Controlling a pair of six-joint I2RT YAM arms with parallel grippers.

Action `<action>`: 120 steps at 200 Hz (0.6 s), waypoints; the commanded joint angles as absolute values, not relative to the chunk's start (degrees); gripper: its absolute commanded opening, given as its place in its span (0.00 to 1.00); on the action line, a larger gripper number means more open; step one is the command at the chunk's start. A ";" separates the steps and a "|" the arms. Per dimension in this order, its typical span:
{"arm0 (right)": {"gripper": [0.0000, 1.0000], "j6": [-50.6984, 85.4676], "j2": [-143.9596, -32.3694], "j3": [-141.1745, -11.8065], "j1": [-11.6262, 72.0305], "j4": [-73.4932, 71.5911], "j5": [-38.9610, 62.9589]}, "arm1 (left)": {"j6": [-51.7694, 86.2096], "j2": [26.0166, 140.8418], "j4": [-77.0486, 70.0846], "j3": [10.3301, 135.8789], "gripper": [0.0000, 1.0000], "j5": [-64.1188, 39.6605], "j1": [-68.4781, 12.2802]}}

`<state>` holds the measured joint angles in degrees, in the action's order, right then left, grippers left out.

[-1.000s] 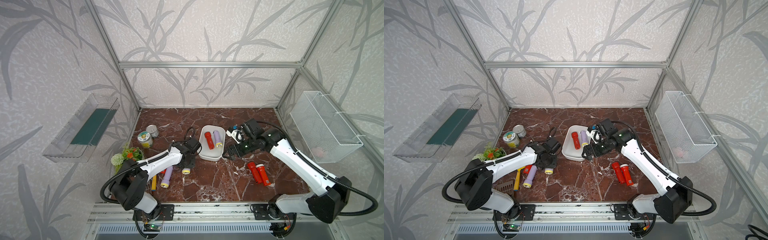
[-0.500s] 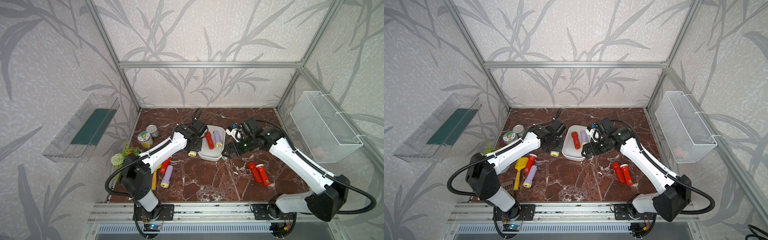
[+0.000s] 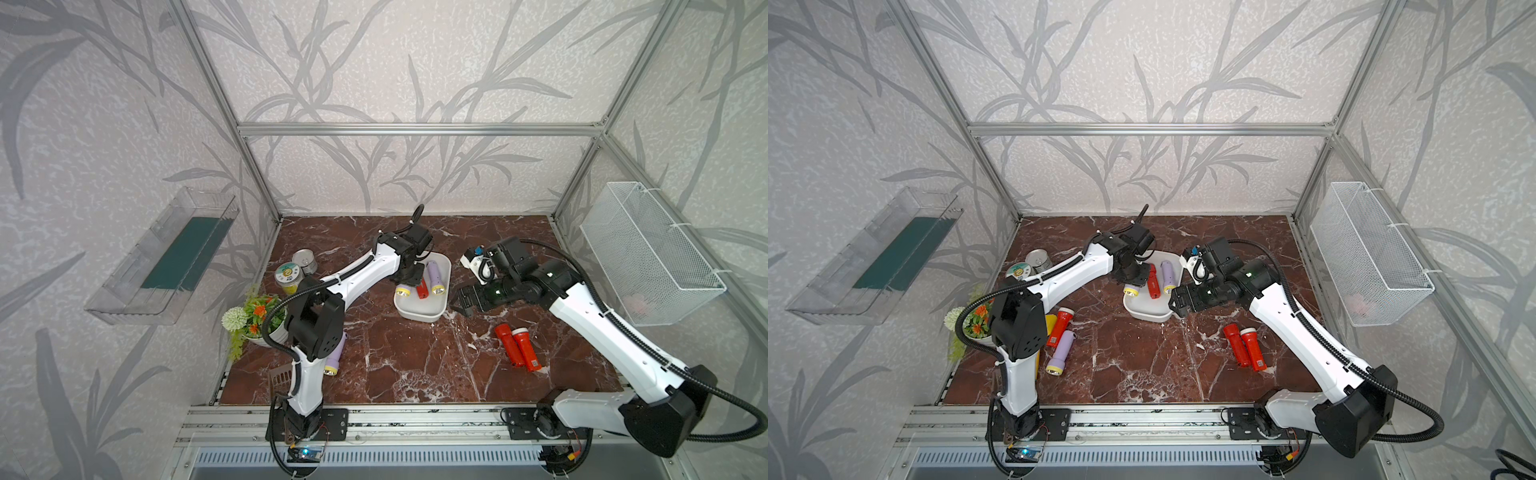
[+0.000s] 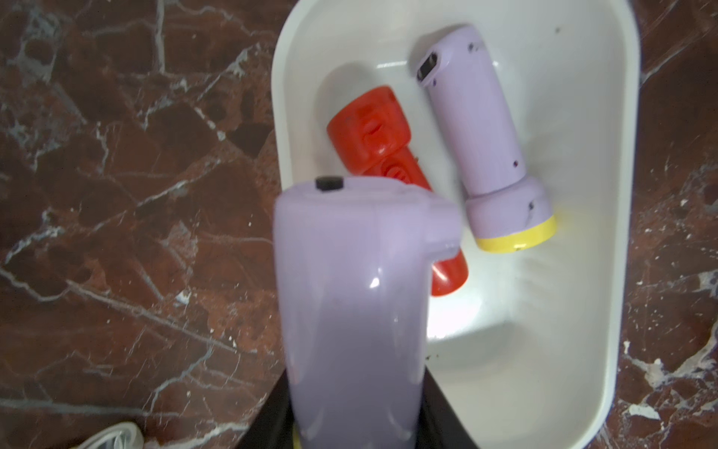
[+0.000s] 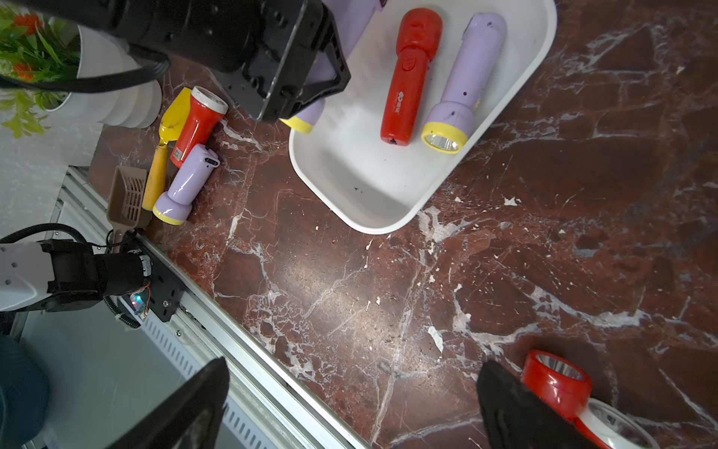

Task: Put the flashlights into the storage boxes
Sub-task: Place the flashlight at the storage box.

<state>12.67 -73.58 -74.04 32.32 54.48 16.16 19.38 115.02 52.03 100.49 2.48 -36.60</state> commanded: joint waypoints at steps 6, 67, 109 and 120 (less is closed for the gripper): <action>0.99 14.21 -71.80 -73.52 32.19 55.74 14.36 | 16.75 118.38 52.05 106.11 0.27 0.07 -36.17; 0.99 15.45 -70.26 -73.79 31.76 57.83 11.63 | 15.64 126.96 50.99 116.11 0.27 -5.39 -35.77; 0.99 16.00 -69.96 -74.20 31.38 58.69 10.59 | 17.14 131.13 51.03 120.93 0.27 -8.72 -35.69; 0.99 16.08 -69.85 -74.12 31.20 58.96 10.42 | 17.41 131.51 50.72 120.94 0.27 -9.69 -35.75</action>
